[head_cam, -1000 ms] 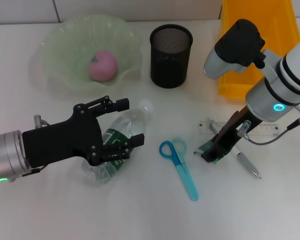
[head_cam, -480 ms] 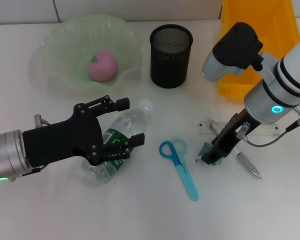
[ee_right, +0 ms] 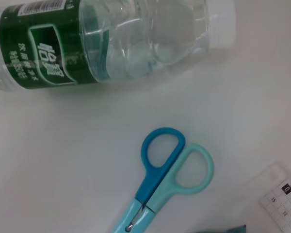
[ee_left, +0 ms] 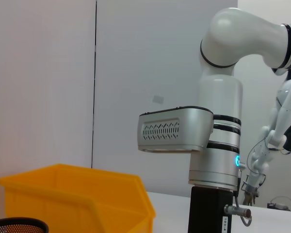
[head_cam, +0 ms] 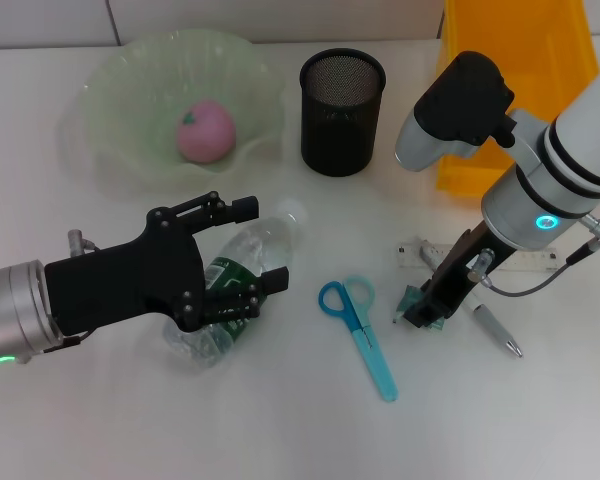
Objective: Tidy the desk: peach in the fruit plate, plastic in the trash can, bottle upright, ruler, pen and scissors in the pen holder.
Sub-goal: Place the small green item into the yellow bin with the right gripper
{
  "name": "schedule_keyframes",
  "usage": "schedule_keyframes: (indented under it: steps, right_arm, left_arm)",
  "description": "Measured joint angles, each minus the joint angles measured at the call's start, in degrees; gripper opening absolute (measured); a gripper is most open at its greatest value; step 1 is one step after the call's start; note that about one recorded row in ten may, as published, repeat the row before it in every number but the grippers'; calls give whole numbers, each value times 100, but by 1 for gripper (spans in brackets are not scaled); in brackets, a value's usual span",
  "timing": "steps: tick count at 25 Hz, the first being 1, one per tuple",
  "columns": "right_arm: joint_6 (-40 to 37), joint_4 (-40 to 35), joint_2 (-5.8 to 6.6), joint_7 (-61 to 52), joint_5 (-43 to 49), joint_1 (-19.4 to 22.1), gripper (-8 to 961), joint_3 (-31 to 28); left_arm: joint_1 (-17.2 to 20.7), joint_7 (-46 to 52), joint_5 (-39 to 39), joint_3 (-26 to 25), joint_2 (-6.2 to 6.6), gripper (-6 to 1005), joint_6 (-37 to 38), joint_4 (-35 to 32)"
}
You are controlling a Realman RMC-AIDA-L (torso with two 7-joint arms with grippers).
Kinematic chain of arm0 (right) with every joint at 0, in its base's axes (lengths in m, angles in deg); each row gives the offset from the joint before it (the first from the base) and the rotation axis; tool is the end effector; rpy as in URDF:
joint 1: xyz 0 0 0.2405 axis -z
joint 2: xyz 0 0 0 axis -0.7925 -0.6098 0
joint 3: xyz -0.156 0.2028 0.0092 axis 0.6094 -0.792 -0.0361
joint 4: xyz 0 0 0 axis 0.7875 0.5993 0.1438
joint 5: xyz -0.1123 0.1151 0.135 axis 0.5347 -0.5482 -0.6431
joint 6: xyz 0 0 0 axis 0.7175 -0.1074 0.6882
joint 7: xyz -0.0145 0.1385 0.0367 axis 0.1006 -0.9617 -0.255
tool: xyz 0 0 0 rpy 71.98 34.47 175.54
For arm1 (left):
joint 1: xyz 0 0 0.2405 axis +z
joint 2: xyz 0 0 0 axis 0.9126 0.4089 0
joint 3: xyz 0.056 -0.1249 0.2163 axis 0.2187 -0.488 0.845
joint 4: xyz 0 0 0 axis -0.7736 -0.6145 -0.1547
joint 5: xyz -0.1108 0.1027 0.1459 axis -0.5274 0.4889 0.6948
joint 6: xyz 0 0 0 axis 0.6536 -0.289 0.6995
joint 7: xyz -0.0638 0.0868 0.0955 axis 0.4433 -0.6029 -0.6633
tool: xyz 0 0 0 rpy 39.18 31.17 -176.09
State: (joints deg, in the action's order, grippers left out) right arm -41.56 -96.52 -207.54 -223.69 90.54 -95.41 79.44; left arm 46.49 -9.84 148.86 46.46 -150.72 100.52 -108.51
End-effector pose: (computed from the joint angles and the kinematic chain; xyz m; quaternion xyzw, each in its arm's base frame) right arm 0.1807 0.3525 -0.0625 -0.9271 0.2906 -0.2233 0.0783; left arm -0.2605 0.2731 -0.0256 -0.9240 -0.0807 -0.3475 0.1379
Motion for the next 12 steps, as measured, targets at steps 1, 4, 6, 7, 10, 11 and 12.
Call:
schedule_keyframes:
  steps: [1, 4, 6, 7, 10, 11, 12]
  right_arm:
    - [2, 3, 0, 8, 0, 0, 385, 0]
    - [-10, -30, 1, 16, -86, 16, 339, -23]
    - [-97, -175, 18, 25, -273, 53, 338, -61]
    - [-190, -275, 28, 28, -346, 78, 337, -103]
    - [-468, -726, 45, 29, -384, 180, 335, -413]
    - [-584, -954, 48, 30, -355, 233, 335, -618]
    - [-668, -1129, 50, 30, -314, 271, 335, -790]
  left_arm:
    - [0, 0, 0, 0, 0, 813, 0, 0]
    - [3, 2, 0, 0, 0, 812, -2, 0]
    - [4, 7, 0, 0, 0, 812, -5, 0]
    - [4, 7, 0, 0, 0, 812, -5, 0]
    - [4, 19, 0, 0, 0, 812, -9, 0]
    - [4, 19, 0, 0, 0, 812, -9, 0]
    - [4, 20, -1, 0, 0, 812, -8, 0]
